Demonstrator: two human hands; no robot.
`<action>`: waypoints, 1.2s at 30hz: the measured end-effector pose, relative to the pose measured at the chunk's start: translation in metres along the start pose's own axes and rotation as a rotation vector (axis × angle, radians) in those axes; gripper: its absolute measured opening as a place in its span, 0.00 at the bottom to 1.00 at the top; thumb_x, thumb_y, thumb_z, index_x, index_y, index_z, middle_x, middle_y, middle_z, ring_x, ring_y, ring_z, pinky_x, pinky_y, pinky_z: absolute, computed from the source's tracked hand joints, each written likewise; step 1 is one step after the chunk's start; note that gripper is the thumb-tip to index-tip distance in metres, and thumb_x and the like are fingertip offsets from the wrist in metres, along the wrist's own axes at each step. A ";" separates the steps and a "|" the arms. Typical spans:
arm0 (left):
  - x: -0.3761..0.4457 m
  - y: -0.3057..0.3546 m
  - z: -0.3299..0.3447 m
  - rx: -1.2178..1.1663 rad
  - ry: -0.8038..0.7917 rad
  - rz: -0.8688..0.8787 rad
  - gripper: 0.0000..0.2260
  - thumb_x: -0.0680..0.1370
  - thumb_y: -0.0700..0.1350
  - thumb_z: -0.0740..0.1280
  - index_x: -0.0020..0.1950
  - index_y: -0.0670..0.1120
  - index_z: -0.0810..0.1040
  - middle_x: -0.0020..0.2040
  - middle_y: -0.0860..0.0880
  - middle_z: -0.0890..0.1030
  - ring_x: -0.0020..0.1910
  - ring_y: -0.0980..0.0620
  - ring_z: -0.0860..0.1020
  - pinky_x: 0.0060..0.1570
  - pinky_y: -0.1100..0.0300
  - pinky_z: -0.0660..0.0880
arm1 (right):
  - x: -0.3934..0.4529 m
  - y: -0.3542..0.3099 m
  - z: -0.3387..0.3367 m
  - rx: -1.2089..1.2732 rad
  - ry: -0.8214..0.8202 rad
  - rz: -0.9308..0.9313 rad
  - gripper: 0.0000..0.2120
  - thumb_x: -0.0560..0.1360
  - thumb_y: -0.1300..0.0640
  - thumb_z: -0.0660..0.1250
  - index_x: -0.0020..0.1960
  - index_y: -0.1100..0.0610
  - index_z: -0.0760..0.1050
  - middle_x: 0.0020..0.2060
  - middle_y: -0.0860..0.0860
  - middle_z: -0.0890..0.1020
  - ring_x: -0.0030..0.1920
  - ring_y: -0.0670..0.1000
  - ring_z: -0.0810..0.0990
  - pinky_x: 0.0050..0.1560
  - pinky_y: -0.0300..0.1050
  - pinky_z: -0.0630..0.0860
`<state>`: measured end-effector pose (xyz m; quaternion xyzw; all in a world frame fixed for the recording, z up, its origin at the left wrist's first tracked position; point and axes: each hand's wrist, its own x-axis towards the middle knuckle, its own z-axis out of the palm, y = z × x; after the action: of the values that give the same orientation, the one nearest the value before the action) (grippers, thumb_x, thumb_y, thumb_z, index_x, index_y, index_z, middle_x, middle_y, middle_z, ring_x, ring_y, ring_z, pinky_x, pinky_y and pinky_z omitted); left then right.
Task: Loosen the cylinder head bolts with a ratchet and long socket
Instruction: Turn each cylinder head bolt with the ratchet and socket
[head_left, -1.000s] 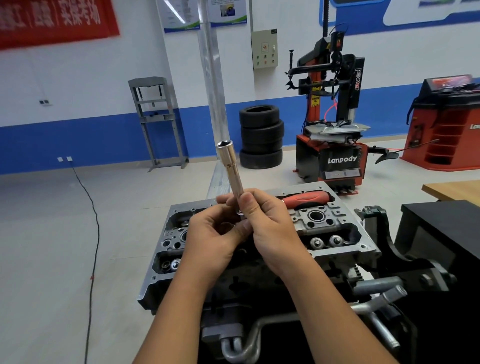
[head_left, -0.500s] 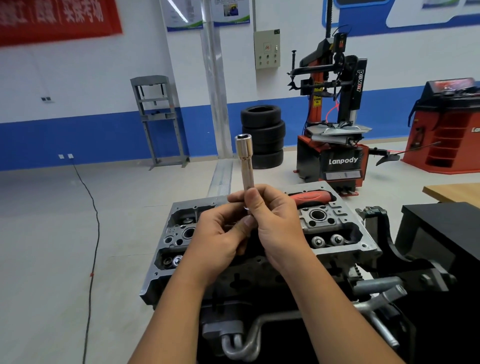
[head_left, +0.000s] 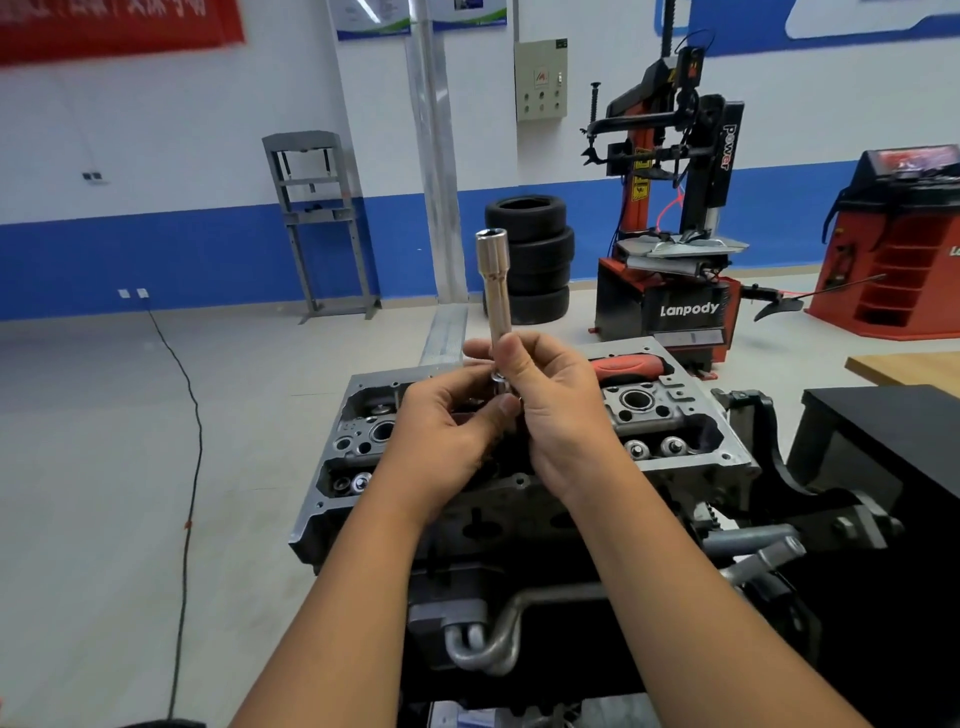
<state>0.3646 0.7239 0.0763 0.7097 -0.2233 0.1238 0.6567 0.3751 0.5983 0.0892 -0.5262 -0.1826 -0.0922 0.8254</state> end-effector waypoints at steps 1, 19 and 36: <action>0.000 -0.001 0.000 -0.016 -0.024 -0.012 0.09 0.83 0.38 0.69 0.60 0.47 0.85 0.39 0.51 0.82 0.30 0.55 0.77 0.31 0.65 0.74 | 0.000 0.000 0.000 -0.014 -0.005 -0.008 0.16 0.72 0.46 0.71 0.48 0.59 0.82 0.49 0.53 0.88 0.52 0.56 0.86 0.52 0.54 0.84; 0.008 -0.009 -0.005 0.065 0.058 0.038 0.09 0.78 0.48 0.75 0.58 0.54 0.85 0.55 0.49 0.88 0.52 0.52 0.86 0.45 0.60 0.81 | -0.001 -0.006 0.003 -0.088 -0.087 0.041 0.06 0.80 0.53 0.71 0.48 0.56 0.81 0.49 0.53 0.88 0.57 0.57 0.86 0.63 0.66 0.80; -0.002 -0.008 0.003 0.235 0.122 0.148 0.12 0.78 0.39 0.76 0.60 0.45 0.85 0.53 0.49 0.88 0.54 0.55 0.86 0.56 0.58 0.82 | 0.003 0.005 -0.001 -0.042 -0.013 -0.080 0.08 0.75 0.58 0.77 0.45 0.57 0.78 0.43 0.56 0.86 0.46 0.53 0.86 0.53 0.53 0.85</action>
<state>0.3668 0.7215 0.0680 0.7544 -0.2187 0.2402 0.5704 0.3792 0.5998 0.0861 -0.5363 -0.2068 -0.1259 0.8085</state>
